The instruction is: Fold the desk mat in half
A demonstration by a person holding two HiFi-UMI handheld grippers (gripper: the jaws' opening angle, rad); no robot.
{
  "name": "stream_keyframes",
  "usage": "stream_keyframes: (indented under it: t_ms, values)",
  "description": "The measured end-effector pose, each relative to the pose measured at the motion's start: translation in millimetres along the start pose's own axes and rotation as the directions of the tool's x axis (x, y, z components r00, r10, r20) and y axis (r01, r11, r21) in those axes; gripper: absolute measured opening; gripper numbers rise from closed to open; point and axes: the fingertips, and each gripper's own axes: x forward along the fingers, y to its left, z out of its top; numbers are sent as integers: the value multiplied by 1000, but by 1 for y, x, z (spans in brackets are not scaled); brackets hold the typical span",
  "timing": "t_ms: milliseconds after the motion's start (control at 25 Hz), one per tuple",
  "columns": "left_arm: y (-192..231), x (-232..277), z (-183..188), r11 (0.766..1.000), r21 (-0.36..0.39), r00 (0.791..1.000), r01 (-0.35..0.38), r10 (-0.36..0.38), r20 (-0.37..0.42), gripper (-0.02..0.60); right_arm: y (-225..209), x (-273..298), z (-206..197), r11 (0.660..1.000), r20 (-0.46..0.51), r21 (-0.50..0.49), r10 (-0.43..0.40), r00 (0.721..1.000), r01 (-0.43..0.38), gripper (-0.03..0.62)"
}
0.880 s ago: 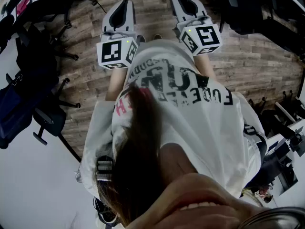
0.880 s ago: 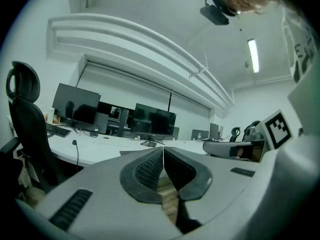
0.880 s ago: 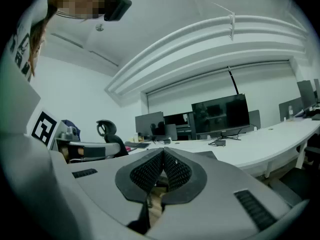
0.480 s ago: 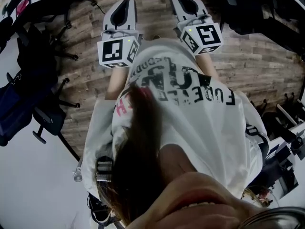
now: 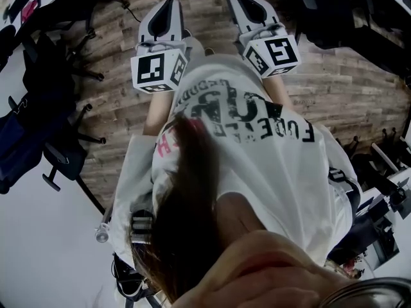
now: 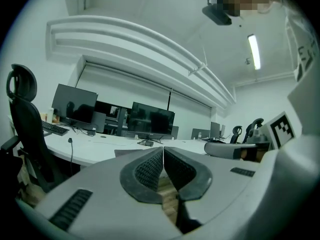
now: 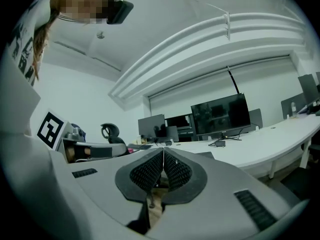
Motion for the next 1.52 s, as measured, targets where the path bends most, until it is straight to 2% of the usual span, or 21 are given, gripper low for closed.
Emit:
stream_keyframes:
  t_ms: [200,360,440,560,800,1040,1240,1520]
  values:
    - [0,13,0,999,-1,999,52,-52,-12,6,-3,13,-4,999,-33,23,26,999,-25,1]
    - [8,34,0,997,7,997,74,-74,-26,6,-14,30,-3,999,-62,-47,20,998,-23,0]
    - [17,46,1,997,-4,996,79,-79,-34,6,-23,41,1,999,-55,-51,3,998,-6,0]
    - [34,63,6,996,-44,996,81,-83,-37,6,-33,60,6,999,-51,-35,-13,999,11,0]
    - [79,100,25,994,-62,995,89,-91,-31,5,-42,108,22,999,-34,-34,-41,999,40,0]
    - [127,123,30,987,-115,993,112,-115,-19,5,-42,160,9,998,-104,-42,-48,993,43,0]
    - [154,139,33,983,-132,992,124,-127,-16,5,-45,191,4,997,-110,-23,-71,991,69,0]
    - [180,148,26,982,-163,994,96,-103,-33,5,-49,208,-1,996,-131,-16,-93,987,92,0]
